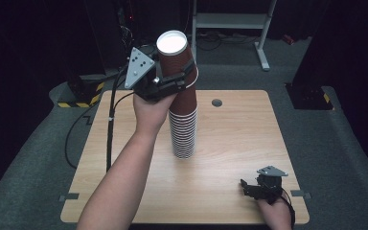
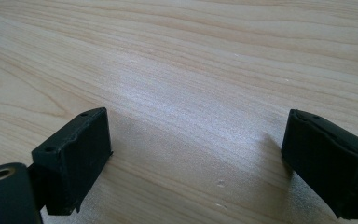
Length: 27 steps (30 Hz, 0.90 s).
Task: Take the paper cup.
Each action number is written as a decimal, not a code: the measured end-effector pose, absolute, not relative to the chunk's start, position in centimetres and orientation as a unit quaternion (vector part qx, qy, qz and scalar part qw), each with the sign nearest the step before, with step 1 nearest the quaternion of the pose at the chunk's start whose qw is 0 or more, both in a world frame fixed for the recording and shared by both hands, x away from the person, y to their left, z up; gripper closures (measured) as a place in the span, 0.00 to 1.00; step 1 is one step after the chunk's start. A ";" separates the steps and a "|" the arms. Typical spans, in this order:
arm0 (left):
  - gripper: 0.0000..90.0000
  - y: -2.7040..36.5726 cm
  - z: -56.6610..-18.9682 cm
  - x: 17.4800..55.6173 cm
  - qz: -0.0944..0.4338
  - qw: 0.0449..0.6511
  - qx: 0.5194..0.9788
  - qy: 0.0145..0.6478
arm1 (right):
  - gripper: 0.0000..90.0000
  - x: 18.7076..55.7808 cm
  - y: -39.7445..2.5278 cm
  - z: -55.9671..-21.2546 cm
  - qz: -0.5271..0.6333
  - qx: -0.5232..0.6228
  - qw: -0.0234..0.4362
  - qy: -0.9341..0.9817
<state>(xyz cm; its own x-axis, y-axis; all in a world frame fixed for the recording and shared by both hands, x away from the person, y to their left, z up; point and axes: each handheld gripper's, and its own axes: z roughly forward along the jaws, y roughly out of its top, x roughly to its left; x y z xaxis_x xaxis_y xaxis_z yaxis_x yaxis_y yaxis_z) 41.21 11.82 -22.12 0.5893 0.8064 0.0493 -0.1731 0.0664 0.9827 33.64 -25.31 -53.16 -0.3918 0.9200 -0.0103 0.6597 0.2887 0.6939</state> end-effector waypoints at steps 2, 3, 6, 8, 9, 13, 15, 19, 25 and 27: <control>0.20 11.8 -22.1 41.1 0.363 0.679 0.577 0.272 | 0.09 33.6 -25.3 -53.2 0.310 0.510 0.210 0.774; 0.20 11.9 -22.0 40.9 0.364 0.677 0.579 0.271 | 0.09 33.6 -25.3 -53.2 0.309 0.510 0.210 0.775; 0.20 12.1 -22.1 40.6 0.365 0.679 0.577 0.270 | 0.09 33.6 -25.3 -53.2 0.310 0.510 0.210 0.774; 0.20 12.2 -22.1 40.2 0.364 0.680 0.577 0.270 | 0.09 33.6 -25.3 -53.2 0.310 0.510 0.210 0.775; 0.20 12.3 -22.2 40.1 0.364 0.681 0.576 0.269 | 0.09 33.6 -25.3 -53.2 0.310 0.510 0.210 0.774; 0.20 12.5 -22.1 39.7 0.363 0.684 0.573 0.268 | 0.09 33.6 -25.3 -53.2 0.310 0.510 0.210 0.775; 0.20 12.7 -22.0 39.5 0.363 0.686 0.572 0.266 | 0.09 33.6 -25.3 -53.2 0.310 0.510 0.210 0.774; 0.20 12.8 -21.8 38.7 0.359 0.691 0.570 0.263 | 0.09 33.6 -25.3 -53.2 0.310 0.509 0.210 0.775; 0.20 12.9 -22.0 37.3 0.359 0.690 0.573 0.258 | 0.09 33.6 -25.3 -53.2 0.310 0.509 0.210 0.775; 0.20 12.9 -22.1 36.8 0.357 0.691 0.575 0.256 | 0.09 33.6 -25.3 -53.2 0.310 0.509 0.210 0.775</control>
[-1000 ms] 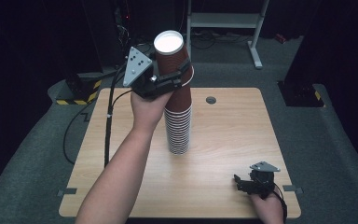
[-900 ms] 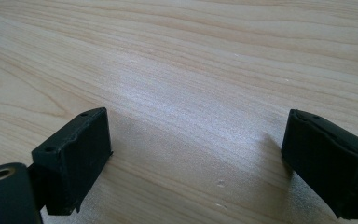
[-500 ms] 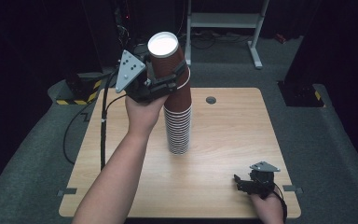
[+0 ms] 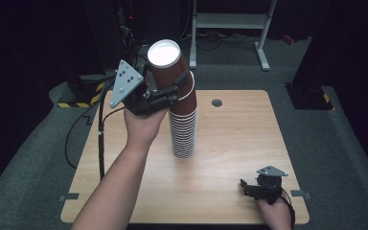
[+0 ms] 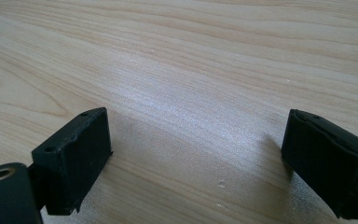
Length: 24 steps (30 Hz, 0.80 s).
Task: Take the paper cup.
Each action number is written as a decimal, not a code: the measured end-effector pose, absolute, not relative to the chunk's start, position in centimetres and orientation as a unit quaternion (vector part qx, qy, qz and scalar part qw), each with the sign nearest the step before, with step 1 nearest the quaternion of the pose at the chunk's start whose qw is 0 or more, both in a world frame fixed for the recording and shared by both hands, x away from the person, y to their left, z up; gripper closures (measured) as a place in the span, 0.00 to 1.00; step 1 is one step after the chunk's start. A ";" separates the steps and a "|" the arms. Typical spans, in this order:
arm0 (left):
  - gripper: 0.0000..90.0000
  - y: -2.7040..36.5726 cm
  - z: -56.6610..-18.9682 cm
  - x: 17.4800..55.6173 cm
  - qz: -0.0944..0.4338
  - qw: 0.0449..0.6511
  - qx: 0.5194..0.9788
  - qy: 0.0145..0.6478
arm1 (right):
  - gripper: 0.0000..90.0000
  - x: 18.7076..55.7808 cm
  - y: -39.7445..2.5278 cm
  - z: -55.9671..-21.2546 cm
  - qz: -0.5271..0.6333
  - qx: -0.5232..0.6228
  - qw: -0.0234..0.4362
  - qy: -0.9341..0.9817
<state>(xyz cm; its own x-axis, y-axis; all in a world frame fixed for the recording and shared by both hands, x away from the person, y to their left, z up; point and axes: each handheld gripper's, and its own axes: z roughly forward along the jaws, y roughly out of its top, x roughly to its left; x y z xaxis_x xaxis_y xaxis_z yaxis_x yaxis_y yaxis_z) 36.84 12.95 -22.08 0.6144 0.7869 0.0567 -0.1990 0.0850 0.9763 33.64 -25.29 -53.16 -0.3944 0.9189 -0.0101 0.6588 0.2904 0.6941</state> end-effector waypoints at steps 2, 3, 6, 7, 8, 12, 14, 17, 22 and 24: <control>0.20 13.0 -22.1 36.4 0.356 0.692 0.575 0.253 | 0.09 33.6 -25.3 -53.2 0.310 0.509 0.210 0.775; 0.20 13.0 -22.1 36.2 0.357 0.691 0.576 0.252 | 0.09 33.6 -25.3 -53.2 0.310 0.509 0.210 0.775; 0.20 13.2 -22.4 35.7 0.356 0.689 0.579 0.252 | 0.09 33.6 -25.3 -53.2 0.310 0.509 0.210 0.775; 0.20 13.2 -22.5 35.5 0.355 0.689 0.580 0.251 | 0.09 33.6 -25.3 -53.2 0.310 0.509 0.210 0.775; 0.20 13.3 -22.7 35.4 0.354 0.689 0.580 0.252 | 0.09 33.6 -25.3 -53.2 0.310 0.509 0.210 0.775; 0.20 13.5 -23.4 34.9 0.349 0.690 0.581 0.253 | 0.09 33.6 -25.3 -53.2 0.310 0.509 0.210 0.775; 0.20 13.5 -23.7 34.6 0.347 0.690 0.582 0.253 | 0.09 33.6 -25.3 -53.2 0.310 0.509 0.210 0.775; 0.20 13.7 -24.3 34.2 0.342 0.692 0.583 0.254 | 0.09 33.6 -25.3 -53.2 0.310 0.509 0.210 0.775; 0.20 13.7 -25.2 34.1 0.339 0.685 0.591 0.257 | 0.09 33.6 -25.3 -53.2 0.310 0.508 0.209 0.776; 0.20 13.7 -25.7 34.1 0.336 0.683 0.595 0.257 | 0.09 33.6 -25.3 -53.2 0.310 0.508 0.210 0.776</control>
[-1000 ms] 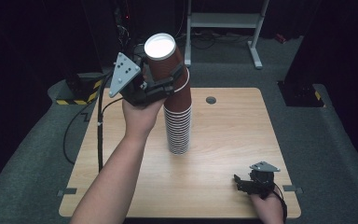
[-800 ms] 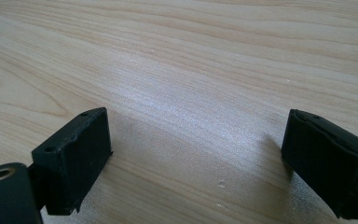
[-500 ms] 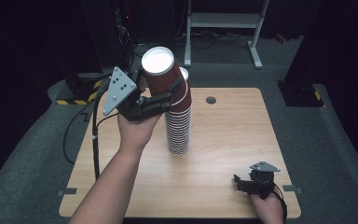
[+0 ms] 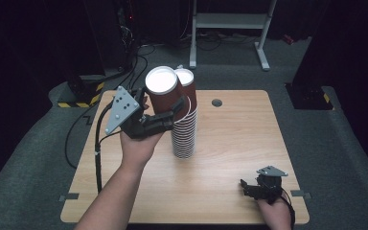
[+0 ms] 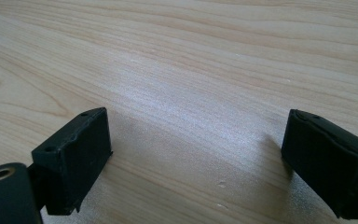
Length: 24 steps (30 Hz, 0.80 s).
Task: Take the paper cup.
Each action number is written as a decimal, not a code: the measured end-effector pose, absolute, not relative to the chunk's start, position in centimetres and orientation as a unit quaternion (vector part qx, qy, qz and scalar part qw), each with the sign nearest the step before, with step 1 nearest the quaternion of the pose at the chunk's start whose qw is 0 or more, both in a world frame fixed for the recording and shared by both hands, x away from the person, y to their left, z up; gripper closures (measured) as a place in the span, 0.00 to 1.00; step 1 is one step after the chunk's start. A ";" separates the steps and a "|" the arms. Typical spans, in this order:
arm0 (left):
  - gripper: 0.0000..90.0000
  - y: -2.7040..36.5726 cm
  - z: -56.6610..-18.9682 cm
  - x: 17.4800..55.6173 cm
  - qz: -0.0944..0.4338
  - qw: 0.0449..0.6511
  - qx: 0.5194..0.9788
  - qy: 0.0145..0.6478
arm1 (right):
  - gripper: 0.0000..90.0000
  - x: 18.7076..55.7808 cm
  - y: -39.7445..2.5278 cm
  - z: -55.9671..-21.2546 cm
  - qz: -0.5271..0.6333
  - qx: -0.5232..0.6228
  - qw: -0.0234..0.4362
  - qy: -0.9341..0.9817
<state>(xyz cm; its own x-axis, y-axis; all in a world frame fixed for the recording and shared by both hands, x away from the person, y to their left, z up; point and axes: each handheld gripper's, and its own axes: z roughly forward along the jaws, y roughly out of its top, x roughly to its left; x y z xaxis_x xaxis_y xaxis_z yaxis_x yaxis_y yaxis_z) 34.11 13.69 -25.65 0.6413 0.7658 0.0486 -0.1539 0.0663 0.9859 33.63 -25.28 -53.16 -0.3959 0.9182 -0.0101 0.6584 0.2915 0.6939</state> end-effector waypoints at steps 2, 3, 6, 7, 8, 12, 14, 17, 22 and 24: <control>0.20 13.7 -26.1 34.1 0.333 0.683 0.597 0.259 | 0.09 33.6 -25.3 -53.2 0.310 0.508 0.209 0.776; 0.20 13.7 -26.4 34.1 0.329 0.683 0.597 0.260 | 0.09 33.6 -25.3 -53.2 0.310 0.508 0.209 0.776; 0.20 13.7 -26.9 34.0 0.322 0.683 0.601 0.260 | 0.09 33.6 -25.3 -53.2 0.310 0.508 0.210 0.776; 0.20 13.8 -27.1 34.0 0.321 0.683 0.603 0.260 | 0.09 33.6 -25.3 -53.2 0.310 0.508 0.209 0.776; 0.20 13.8 -27.3 33.9 0.318 0.683 0.604 0.261 | 0.09 33.6 -25.3 -53.2 0.310 0.508 0.210 0.776; 0.20 13.8 -28.1 33.6 0.312 0.682 0.607 0.263 | 0.09 33.6 -25.3 -53.2 0.310 0.508 0.209 0.776; 0.20 13.9 -28.7 33.5 0.305 0.682 0.610 0.264 | 0.09 33.6 -25.3 -53.2 0.310 0.508 0.209 0.776; 0.19 13.9 -29.4 33.4 0.298 0.682 0.613 0.265 | 0.09 33.6 -25.3 -53.2 0.310 0.507 0.209 0.776; 0.19 13.7 -30.7 33.5 0.288 0.675 0.623 0.271 | 0.09 33.6 -25.3 -53.1 0.310 0.506 0.209 0.777; 0.19 13.7 -31.2 33.5 0.280 0.676 0.625 0.271 | 0.09 33.6 -25.3 -53.1 0.310 0.506 0.209 0.777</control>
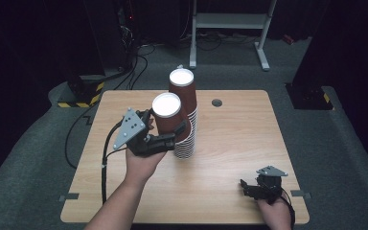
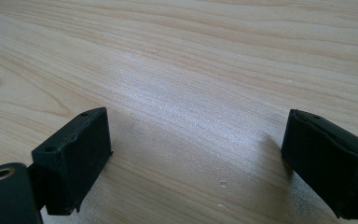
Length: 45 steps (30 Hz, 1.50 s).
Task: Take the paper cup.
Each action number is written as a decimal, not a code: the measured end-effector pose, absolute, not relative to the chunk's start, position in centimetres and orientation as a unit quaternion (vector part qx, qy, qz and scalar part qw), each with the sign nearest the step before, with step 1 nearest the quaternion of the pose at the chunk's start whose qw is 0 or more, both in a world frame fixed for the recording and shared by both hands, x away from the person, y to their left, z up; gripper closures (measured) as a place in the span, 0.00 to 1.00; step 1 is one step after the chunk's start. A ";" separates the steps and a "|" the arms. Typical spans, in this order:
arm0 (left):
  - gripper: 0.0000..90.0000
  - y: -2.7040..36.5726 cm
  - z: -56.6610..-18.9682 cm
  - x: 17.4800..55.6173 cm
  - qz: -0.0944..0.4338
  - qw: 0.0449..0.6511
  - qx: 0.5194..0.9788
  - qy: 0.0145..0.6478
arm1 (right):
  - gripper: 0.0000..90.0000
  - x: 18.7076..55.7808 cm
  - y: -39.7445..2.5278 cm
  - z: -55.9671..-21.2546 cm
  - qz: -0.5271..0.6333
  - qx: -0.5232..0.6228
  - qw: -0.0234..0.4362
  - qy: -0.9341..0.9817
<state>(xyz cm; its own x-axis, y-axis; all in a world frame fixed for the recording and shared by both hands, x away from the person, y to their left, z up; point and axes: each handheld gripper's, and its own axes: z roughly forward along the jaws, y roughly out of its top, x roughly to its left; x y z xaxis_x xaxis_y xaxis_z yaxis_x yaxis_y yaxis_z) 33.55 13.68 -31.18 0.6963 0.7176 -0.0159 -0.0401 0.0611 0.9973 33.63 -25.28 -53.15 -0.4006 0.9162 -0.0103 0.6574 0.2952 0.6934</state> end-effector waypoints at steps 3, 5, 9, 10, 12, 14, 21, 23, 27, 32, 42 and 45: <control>0.19 13.6 -31.8 33.5 0.273 0.674 0.631 0.271 | 0.09 33.6 -25.3 -53.1 0.310 0.506 0.209 0.777; 0.19 13.5 -32.2 33.4 0.268 0.672 0.636 0.269 | 0.09 33.6 -25.3 -53.1 0.310 0.506 0.208 0.777; 0.19 13.3 -33.1 33.2 0.256 0.669 0.643 0.271 | 0.09 33.6 -25.3 -53.1 0.310 0.506 0.209 0.777; 0.19 13.3 -33.3 33.1 0.251 0.669 0.645 0.272 | 0.09 33.6 -25.3 -53.1 0.310 0.506 0.209 0.777; 0.19 13.2 -33.9 33.0 0.239 0.670 0.648 0.274 | 0.09 33.6 -25.3 -53.1 0.310 0.506 0.208 0.777; 0.19 13.0 -34.4 32.8 0.235 0.666 0.652 0.274 | 0.09 33.6 -25.3 -53.1 0.310 0.505 0.209 0.778; 0.19 12.8 -36.2 32.4 0.218 0.661 0.663 0.277 | 0.09 33.6 -25.3 -53.1 0.311 0.505 0.208 0.778; 0.19 12.8 -36.9 32.3 0.211 0.657 0.668 0.279 | 0.09 33.6 -25.3 -53.1 0.311 0.504 0.208 0.778; 0.19 12.6 -38.4 32.3 0.194 0.653 0.674 0.286 | 0.09 33.6 -25.3 -53.2 0.311 0.502 0.208 0.780; 0.19 12.4 -40.6 32.7 0.161 0.652 0.678 0.300 | 0.09 33.6 -25.3 -53.2 0.313 0.498 0.206 0.782; 0.19 11.0 -44.6 33.1 0.123 0.640 0.694 0.306 | 0.09 33.5 -25.3 -53.2 0.315 0.487 0.201 0.790; 0.19 10.5 -45.6 33.4 0.108 0.641 0.695 0.308 | 0.09 33.5 -25.3 -53.2 0.315 0.484 0.201 0.791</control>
<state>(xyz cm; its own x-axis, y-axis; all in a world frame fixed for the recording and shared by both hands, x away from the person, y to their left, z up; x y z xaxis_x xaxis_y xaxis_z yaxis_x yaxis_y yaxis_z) 33.38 10.52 -45.61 0.7866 0.5666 -0.2455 0.2908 0.0108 0.9567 33.51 -25.31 -53.15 -0.4503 0.8928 -0.0122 0.6395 0.3320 0.6934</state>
